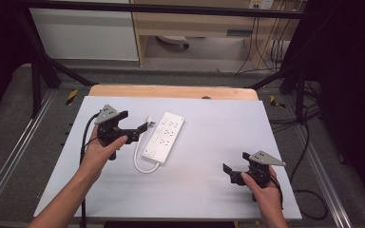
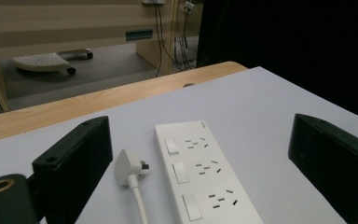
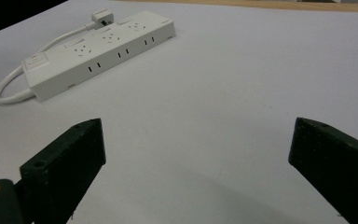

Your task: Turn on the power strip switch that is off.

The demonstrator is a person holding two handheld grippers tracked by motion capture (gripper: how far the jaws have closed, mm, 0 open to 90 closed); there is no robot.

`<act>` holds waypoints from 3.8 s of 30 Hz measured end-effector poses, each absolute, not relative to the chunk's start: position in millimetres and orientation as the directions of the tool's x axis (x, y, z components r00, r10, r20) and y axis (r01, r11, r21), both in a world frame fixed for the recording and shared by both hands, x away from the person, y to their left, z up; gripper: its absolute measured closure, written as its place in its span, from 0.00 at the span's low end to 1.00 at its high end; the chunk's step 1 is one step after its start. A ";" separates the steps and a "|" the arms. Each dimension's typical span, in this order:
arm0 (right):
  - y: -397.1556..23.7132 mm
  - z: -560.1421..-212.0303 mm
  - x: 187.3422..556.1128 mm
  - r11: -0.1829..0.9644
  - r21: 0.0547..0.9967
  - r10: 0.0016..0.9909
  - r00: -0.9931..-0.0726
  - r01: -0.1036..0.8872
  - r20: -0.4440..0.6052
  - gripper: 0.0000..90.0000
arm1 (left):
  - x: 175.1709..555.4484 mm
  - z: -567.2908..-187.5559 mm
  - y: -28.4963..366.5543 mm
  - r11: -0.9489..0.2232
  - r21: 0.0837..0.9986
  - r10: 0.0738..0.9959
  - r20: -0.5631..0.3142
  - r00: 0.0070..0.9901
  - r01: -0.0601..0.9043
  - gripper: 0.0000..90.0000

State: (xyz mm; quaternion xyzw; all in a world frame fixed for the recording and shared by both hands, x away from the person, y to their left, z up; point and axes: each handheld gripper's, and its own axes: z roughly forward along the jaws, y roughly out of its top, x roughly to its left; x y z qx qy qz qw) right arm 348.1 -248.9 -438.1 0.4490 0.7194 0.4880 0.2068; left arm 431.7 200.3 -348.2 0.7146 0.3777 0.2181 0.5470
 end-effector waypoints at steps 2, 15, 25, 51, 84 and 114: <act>-249.2 -438.2 348.4 0.120 0.888 0.845 -0.515 0.444 0.144 0.05 | 435.6 -347.9 197.7 -0.114 0.947 0.781 -0.101 0.616 0.300 0.07; -249.4 -438.1 348.6 0.116 0.890 0.844 -0.517 0.442 0.147 0.04 | 456.0 -350.9 180.4 -0.121 0.951 0.789 -0.083 0.609 0.286 0.08; -248.9 -437.7 348.5 0.115 0.892 0.845 -0.516 0.438 0.145 0.04 | 469.7 -354.3 171.2 -0.131 0.949 0.797 -0.071 0.600 0.287 0.08; -251.4 -437.3 349.2 0.108 0.894 0.846 -0.513 0.434 0.146 0.03 | 496.6 -370.7 154.4 -0.163 0.939 0.816 -0.044 0.576 0.302 0.09; -251.5 -437.4 350.4 0.109 0.892 0.846 -0.513 0.438 0.149 0.04 | 519.0 -394.1 150.8 -0.180 0.924 0.839 -0.036 0.543 0.339 0.19; -253.2 -437.7 351.8 0.103 0.893 0.849 -0.506 0.438 0.150 0.04 | 521.9 -404.7 139.9 -0.224 0.901 0.787 -0.058 0.614 0.372 0.89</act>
